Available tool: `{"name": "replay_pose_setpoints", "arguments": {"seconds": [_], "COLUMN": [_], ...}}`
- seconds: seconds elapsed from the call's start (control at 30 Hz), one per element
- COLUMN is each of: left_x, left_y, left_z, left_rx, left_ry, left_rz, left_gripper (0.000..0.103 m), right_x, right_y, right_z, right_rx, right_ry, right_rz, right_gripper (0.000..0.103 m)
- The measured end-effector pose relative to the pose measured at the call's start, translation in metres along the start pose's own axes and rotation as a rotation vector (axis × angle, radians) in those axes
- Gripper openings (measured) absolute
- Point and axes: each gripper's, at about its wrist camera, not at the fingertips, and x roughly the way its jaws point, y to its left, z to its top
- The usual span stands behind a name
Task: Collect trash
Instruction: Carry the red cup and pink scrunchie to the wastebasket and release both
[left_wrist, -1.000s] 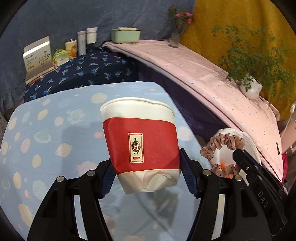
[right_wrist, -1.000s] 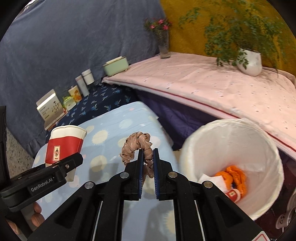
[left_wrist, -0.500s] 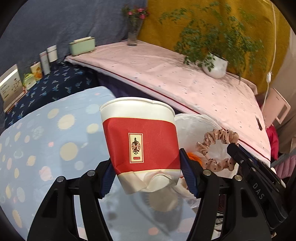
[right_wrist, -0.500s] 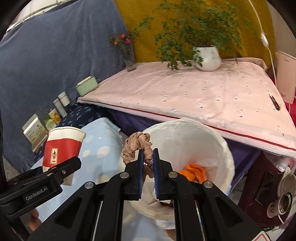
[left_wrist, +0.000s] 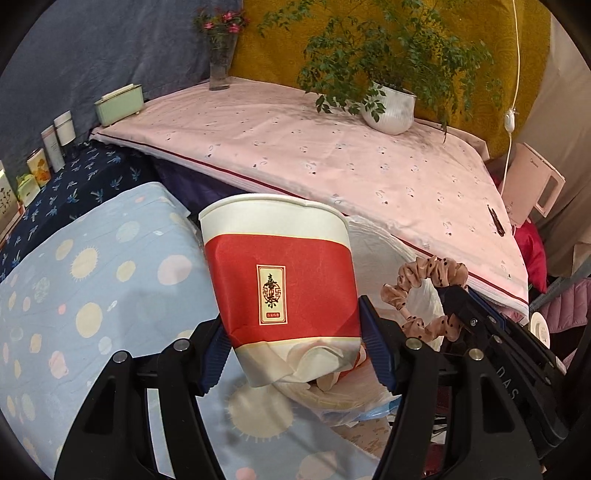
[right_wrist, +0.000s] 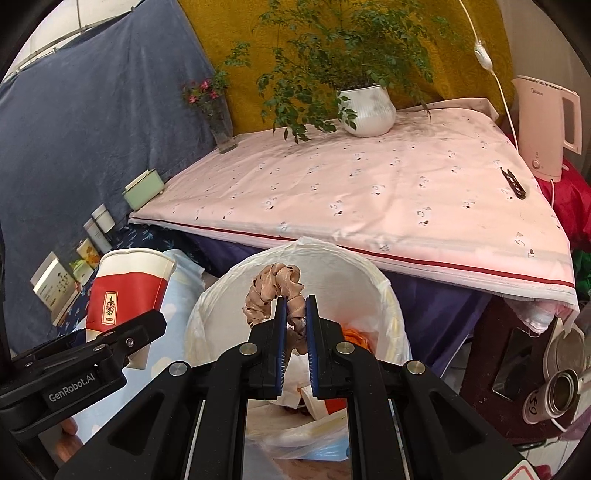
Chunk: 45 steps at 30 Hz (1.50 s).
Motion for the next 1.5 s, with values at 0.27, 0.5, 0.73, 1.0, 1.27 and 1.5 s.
{"name": "replay_pose_setpoints", "arguments": {"seconds": [0.27,0.5,0.73,1.0,1.27,1.5], "left_x": [0.006,0.007,0.005,0.003,0.001,-0.003], "left_y": [-0.003,0.002,0.008,0.018,0.027,0.036], "left_z": [0.002,0.001,0.001,-0.001,-0.003,-0.006], "left_rx": [-0.018,-0.027,-0.033,-0.048,-0.063,-0.075], "left_ry": [0.007,0.006,0.001,0.000,0.001,-0.004], "left_rz": [0.007,0.016,0.021,0.033,0.047,0.068], "left_gripper": [0.077,0.077,0.077,0.077,0.077,0.077], "right_x": [0.004,0.008,0.010,0.012,0.014,0.011], "right_y": [-0.009,-0.005,0.001,0.012,0.022,0.031], "right_z": [0.001,0.001,0.001,0.002,0.002,0.002], "right_rx": [0.012,0.007,-0.006,-0.030,-0.056,-0.077], "right_ry": [0.005,0.009,0.013,0.017,0.018,0.016], "right_rz": [-0.005,0.000,0.006,0.015,0.020,0.012], "right_gripper": [0.010,0.010,0.010,0.012,0.015,0.033]}}
